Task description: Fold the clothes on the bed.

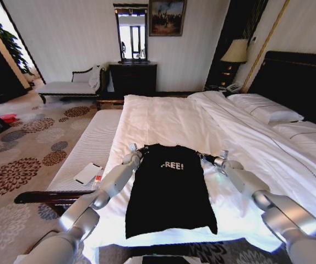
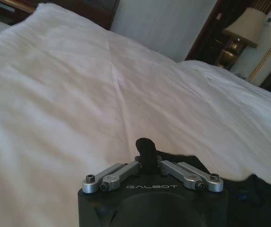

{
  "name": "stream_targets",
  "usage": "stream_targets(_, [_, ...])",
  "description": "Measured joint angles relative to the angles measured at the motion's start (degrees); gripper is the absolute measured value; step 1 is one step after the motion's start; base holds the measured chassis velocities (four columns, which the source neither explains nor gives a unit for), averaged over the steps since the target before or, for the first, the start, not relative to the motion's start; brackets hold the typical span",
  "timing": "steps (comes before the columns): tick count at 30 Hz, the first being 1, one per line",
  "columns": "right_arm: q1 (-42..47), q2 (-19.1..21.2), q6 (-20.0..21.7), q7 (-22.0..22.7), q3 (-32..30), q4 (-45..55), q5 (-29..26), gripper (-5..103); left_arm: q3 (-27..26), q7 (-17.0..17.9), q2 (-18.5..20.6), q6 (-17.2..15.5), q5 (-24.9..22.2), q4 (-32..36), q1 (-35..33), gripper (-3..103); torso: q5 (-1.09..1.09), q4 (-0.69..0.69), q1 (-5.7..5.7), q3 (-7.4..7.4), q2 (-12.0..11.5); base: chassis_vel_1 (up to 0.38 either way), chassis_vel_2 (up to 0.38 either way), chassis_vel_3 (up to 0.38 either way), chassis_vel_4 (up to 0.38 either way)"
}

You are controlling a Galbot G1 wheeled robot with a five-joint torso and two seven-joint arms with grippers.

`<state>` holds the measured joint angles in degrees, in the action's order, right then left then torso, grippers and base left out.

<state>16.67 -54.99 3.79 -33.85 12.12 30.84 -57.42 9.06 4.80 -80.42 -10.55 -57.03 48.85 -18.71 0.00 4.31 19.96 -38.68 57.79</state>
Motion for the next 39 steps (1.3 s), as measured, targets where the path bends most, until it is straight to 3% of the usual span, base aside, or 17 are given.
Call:
stream_targets(8, [-2.06, -0.79, -1.78, 3.56, 0.10, -0.30, -0.25, 0, -3.07, 0.41, -0.68, 0.27, 0.30, -1.99, 1.59, 0, 0.00, -0.02, 0.00, 0.00, 0.00, 0.000, 0.000, 0.000, 0.000])
stream_targets(20, [-6.33, -2.25, -1.77, 4.25, 1.17, -2.41, -0.53, 0, -3.87, -1.67, -0.81, 0.29, -1.02, -6.43, 7.29, 0, 0.00, 0.00, 0.00, -0.01, 0.00, 0.000, 0.000, 0.000, 0.000])
stream_targets(33, [-12.84, -11.08, -2.08, 4.90, 1.32, -11.58, 3.12, 0, -3.67, -5.09, -2.91, 1.72, -0.73, -18.05, 14.49, 0, -0.01, -0.02, 0.00, -0.01, 0.00, 0.000, 0.000, 0.000, 0.000])
stream_targets(39, [-14.06, -12.80, -3.02, 5.43, 0.80, -14.23, 5.30, 0, -3.88, -5.76, -2.90, 2.43, 0.01, -20.32, 15.45, 0, -0.01, -0.01, 0.00, 0.00, 0.00, 0.000, 0.000, 0.000, 0.000])
